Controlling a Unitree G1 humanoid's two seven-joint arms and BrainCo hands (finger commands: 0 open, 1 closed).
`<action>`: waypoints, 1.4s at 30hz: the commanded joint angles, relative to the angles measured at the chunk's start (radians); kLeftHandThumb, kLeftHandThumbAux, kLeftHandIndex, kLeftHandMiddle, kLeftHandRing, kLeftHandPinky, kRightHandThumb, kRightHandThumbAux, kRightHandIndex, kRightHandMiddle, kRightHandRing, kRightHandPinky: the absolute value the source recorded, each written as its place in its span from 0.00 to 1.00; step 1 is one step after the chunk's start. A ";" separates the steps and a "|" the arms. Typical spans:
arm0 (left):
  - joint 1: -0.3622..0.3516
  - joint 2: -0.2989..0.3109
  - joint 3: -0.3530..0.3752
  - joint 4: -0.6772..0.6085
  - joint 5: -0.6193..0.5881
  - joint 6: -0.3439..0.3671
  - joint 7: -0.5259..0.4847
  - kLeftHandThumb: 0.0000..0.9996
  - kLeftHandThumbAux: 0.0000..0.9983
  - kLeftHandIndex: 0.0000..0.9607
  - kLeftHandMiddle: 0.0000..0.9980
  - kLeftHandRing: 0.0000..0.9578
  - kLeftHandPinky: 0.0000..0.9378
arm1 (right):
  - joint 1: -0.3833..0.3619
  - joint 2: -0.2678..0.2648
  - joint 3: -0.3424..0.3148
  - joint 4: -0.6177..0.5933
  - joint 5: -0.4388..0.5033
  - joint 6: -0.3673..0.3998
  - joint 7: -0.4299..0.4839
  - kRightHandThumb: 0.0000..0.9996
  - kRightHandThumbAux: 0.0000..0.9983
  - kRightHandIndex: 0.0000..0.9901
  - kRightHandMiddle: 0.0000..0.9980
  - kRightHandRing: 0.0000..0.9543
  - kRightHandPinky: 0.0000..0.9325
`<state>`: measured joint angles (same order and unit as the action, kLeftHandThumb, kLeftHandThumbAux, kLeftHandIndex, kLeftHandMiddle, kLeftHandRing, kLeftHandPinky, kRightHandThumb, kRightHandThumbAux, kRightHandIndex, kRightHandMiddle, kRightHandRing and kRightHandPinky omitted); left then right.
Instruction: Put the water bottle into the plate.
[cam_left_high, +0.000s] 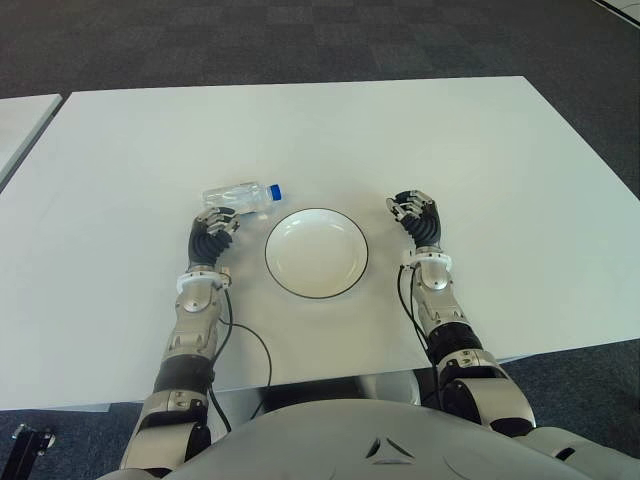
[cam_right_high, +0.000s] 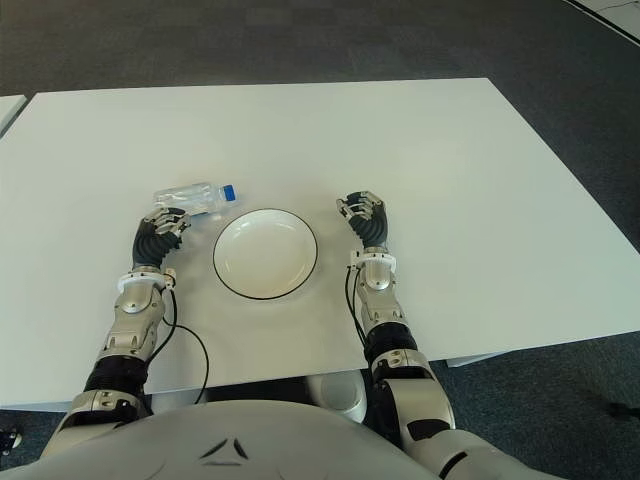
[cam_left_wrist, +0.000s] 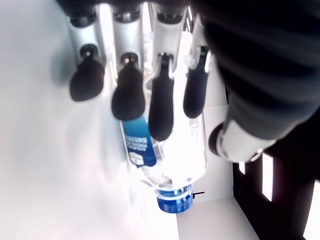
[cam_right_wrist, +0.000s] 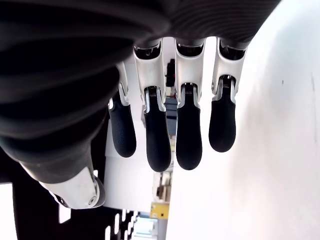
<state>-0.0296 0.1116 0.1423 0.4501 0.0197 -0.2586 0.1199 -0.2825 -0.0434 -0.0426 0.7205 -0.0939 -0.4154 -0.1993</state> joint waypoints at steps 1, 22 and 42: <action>0.010 0.000 0.000 0.013 -0.004 0.010 -0.012 0.84 0.67 0.43 0.55 0.78 0.80 | 0.016 -0.004 0.007 -0.013 -0.007 0.030 0.011 0.71 0.73 0.43 0.51 0.54 0.58; 0.175 0.023 -0.042 -0.442 0.331 0.069 0.161 0.84 0.68 0.41 0.56 0.79 0.80 | 0.018 -0.015 0.014 -0.013 -0.003 0.029 0.029 0.71 0.73 0.44 0.51 0.54 0.57; 0.120 0.163 -0.120 -0.484 0.833 0.188 0.435 0.84 0.68 0.41 0.55 0.68 0.65 | 0.016 -0.014 0.009 -0.007 0.004 0.036 0.037 0.71 0.73 0.43 0.51 0.54 0.58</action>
<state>0.1049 0.2478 0.0384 -0.0308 0.8049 -0.0953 0.5483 -0.2754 -0.0594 -0.0288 0.7015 -0.0924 -0.4052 -0.1642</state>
